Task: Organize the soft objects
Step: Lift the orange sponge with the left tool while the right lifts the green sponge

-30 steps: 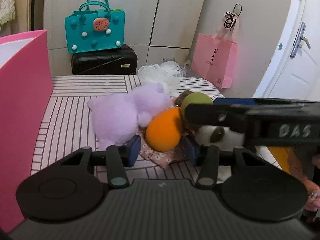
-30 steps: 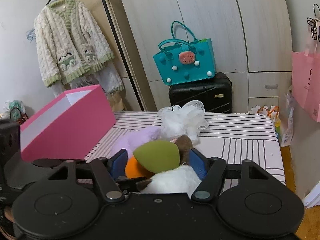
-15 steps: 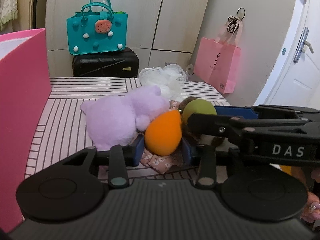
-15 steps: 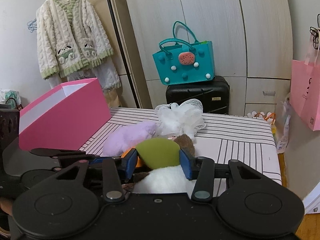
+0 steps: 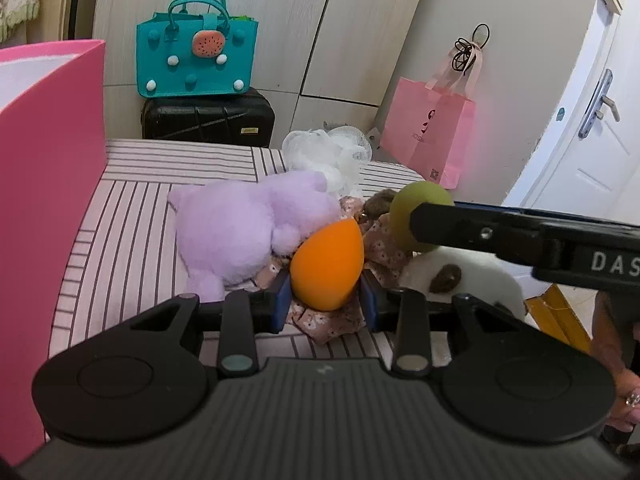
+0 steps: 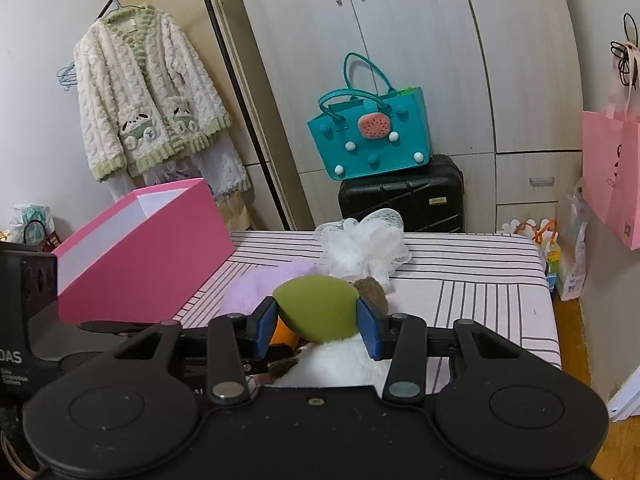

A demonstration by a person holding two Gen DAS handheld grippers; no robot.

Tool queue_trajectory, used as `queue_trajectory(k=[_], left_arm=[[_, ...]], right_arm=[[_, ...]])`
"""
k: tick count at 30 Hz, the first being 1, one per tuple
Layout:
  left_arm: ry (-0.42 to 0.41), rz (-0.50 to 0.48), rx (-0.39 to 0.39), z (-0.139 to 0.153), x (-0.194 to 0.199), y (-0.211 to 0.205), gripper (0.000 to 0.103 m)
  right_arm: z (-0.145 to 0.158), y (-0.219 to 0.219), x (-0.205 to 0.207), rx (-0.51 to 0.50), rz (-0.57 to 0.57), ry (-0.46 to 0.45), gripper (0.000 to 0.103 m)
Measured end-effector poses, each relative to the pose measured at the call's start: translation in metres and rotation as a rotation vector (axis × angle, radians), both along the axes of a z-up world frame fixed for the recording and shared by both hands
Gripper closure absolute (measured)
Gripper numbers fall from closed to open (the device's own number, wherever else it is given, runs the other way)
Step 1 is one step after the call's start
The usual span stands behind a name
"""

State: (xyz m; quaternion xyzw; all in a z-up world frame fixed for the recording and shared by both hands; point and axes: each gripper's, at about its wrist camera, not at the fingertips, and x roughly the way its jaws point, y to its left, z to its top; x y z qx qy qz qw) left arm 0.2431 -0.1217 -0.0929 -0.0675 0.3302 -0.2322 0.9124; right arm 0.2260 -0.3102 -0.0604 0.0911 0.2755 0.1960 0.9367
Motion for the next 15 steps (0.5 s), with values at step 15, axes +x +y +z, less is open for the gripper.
queue_trajectory(k=[15], left_arm=[[0.049, -0.041, -0.040, 0.011, -0.023, 0.020, 0.069]], right_arm=[[0.019, 0.017, -0.019, -0.020, 0.043, -0.039, 0.054]])
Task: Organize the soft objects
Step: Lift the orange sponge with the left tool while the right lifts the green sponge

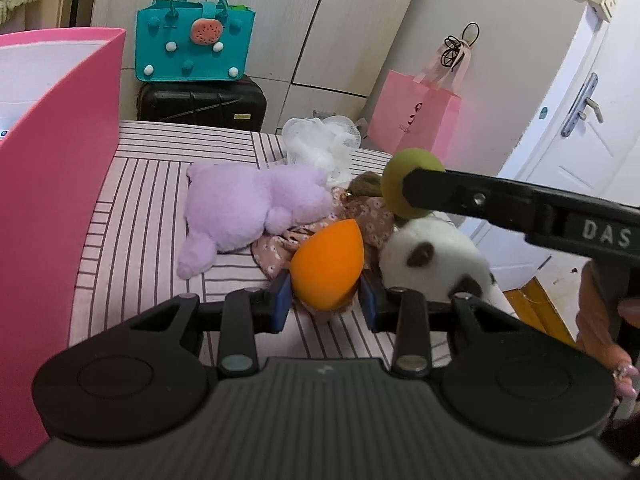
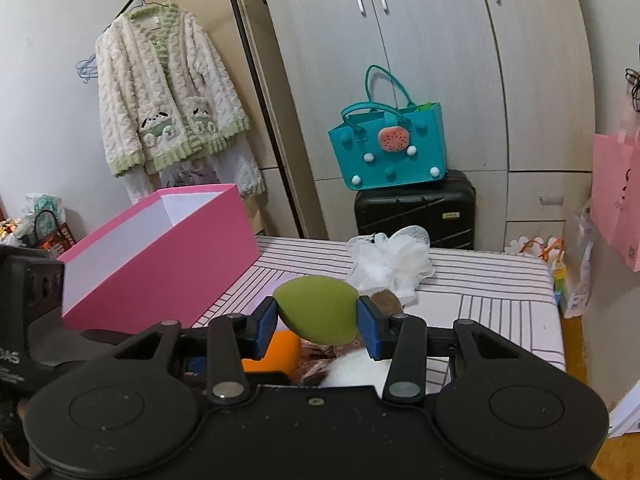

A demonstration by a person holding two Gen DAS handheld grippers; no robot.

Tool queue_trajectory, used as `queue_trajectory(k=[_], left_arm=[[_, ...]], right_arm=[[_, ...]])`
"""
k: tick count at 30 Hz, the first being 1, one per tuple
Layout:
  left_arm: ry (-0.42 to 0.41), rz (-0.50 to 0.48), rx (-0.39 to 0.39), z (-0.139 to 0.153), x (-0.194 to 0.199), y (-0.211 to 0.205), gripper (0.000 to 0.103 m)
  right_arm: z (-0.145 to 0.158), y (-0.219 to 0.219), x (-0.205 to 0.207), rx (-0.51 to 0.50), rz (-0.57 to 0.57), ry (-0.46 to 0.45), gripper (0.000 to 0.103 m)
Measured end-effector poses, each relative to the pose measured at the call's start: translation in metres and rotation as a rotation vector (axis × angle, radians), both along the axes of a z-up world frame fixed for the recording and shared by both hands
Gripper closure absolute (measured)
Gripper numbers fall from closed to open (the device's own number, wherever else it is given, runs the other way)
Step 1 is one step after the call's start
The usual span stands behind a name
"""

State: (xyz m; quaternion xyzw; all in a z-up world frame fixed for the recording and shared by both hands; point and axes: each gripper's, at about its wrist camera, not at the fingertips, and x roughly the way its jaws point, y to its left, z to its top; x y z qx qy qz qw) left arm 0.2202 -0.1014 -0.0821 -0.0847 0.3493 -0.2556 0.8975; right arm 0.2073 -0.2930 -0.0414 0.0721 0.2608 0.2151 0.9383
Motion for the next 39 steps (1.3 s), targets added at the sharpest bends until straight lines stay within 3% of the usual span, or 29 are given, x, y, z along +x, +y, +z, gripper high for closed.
queue_trajectory(k=[7, 12, 20, 29, 39], left_arm=[[0.068, -0.040, 0.036, 0.004, -0.013, 0.006, 0.069], [0.139, -0.091, -0.013, 0.004, -0.026, 0.019, 0.069], [0.122, -0.126, 0.005, 0.012, -0.053, 0.030, 0.069], [0.083, -0.163, 0.051, 0.029, -0.076, 0.042, 0.069], [0.114, -0.223, 0.123, 0.040, -0.102, 0.067, 0.069]], right_arm=[[0.010, 0.006, -0.011, -0.049, -0.003, 0.003, 0.054], [0.011, 0.009, -0.026, -0.068, -0.006, 0.027, 0.054], [0.014, 0.018, -0.051, -0.097, 0.038, 0.051, 0.054], [0.034, 0.037, -0.078, -0.160, 0.087, -0.022, 0.054], [0.025, 0.054, -0.093, -0.160, 0.136, 0.146, 0.054]])
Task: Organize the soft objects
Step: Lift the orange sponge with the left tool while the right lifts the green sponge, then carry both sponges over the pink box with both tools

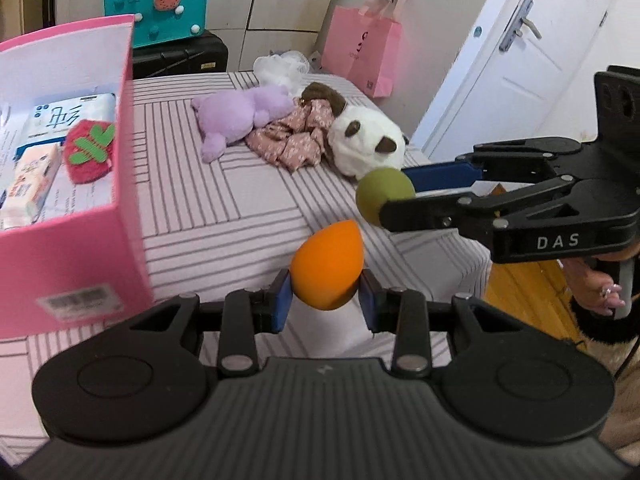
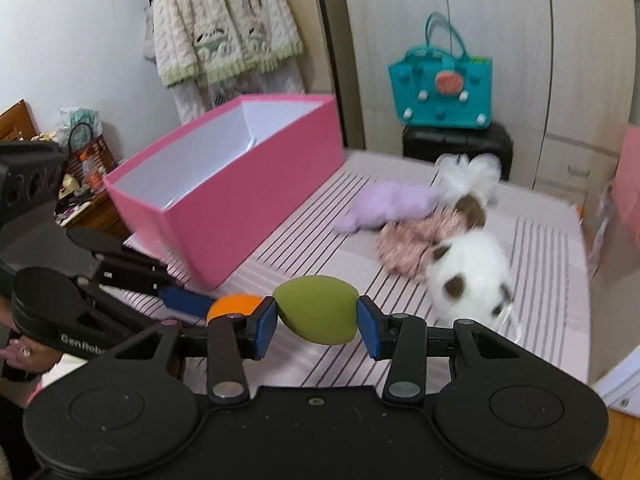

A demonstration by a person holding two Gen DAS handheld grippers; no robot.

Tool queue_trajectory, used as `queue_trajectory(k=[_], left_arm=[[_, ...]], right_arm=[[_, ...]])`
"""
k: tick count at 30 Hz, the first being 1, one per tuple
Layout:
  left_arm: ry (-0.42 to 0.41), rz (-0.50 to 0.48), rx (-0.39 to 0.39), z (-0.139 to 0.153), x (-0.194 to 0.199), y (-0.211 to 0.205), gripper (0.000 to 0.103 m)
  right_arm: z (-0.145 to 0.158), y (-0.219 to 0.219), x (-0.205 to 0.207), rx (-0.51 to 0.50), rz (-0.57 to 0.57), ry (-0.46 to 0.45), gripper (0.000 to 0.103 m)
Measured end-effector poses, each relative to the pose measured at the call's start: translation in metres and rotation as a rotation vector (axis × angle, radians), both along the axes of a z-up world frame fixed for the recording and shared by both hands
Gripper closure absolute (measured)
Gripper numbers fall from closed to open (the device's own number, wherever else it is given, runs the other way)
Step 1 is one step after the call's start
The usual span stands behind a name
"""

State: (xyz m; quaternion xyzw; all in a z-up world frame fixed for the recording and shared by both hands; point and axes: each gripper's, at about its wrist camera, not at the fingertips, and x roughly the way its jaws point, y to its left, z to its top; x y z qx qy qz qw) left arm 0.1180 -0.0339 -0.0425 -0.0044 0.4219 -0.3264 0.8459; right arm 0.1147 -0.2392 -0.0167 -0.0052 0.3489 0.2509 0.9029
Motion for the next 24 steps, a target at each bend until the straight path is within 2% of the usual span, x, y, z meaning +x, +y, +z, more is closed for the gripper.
queue_trajectory(k=[9, 19, 24], left_arm=[[0.015, -0.025, 0.035, 0.010, -0.020, 0.020, 0.069], [0.046, 0.002, 0.027, 0.011, -0.035, 0.057, 0.069], [0.052, 0.007, 0.026, 0.019, -0.042, 0.075, 0.069]], right_arm=[[-0.007, 0.022, -0.016, 0.032, 0.087, 0.131, 0.054], [-0.009, 0.045, -0.026, -0.008, 0.149, 0.181, 0.054], [-0.006, 0.054, -0.026, 0.008, 0.175, 0.194, 0.054]])
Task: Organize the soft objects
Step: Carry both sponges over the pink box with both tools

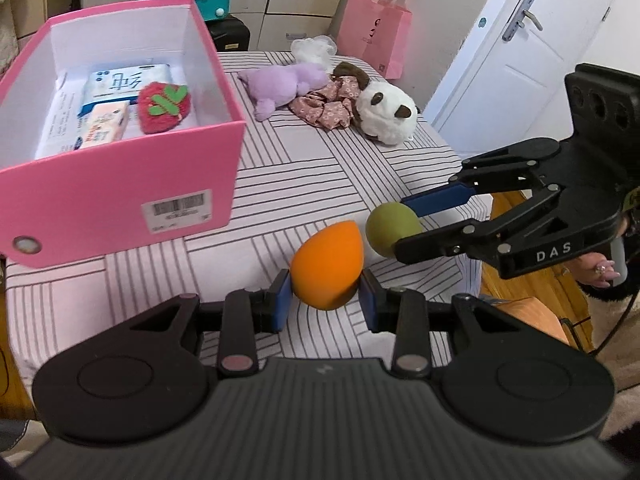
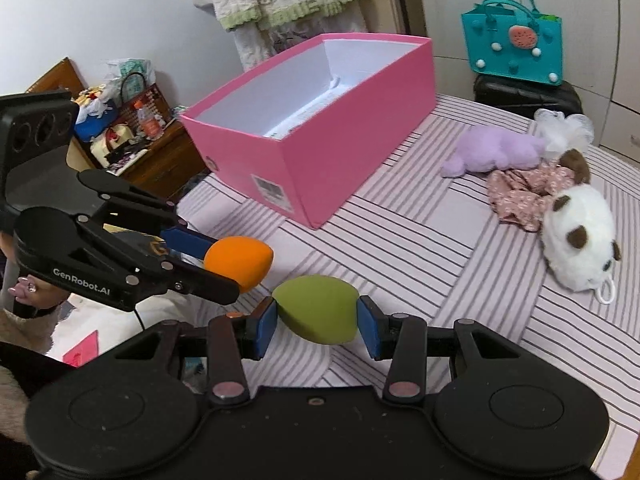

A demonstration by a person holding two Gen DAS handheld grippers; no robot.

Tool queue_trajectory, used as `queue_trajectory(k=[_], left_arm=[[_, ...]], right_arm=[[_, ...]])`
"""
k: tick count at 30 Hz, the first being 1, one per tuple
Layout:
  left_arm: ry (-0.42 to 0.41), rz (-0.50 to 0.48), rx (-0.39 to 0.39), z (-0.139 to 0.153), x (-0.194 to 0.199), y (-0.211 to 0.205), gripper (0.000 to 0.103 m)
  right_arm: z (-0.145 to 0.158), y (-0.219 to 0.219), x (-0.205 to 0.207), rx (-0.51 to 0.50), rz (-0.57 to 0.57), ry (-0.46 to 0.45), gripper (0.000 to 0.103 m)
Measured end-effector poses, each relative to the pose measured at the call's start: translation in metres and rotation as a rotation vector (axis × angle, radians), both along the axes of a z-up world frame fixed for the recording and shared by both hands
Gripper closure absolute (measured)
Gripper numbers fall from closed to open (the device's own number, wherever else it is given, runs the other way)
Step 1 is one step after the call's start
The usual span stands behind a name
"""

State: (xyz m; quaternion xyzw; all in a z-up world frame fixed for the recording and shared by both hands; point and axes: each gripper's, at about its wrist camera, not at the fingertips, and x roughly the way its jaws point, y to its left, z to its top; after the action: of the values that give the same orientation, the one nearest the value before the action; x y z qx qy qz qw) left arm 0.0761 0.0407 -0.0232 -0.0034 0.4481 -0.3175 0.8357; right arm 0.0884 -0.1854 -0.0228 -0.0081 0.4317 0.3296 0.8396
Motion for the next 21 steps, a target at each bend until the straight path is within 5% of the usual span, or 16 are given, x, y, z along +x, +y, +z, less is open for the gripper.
queue_trajectory(k=[7, 11, 21], left_arm=[[0.038, -0.011, -0.001, 0.019, -0.004, 0.025, 0.069], [-0.030, -0.004, 0.025, 0.038, -0.008, 0.035, 0.069], [-0.160, 0.046, -0.049, 0.067, 0.035, 0.055, 0.069]], right_arm=[[0.009, 0.014, 0.004, 0.048, 0.070, 0.065, 0.054], [0.019, 0.024, 0.011, 0.059, 0.092, 0.063, 0.054], [0.053, 0.041, 0.034, 0.104, 0.078, -0.106, 0.054]])
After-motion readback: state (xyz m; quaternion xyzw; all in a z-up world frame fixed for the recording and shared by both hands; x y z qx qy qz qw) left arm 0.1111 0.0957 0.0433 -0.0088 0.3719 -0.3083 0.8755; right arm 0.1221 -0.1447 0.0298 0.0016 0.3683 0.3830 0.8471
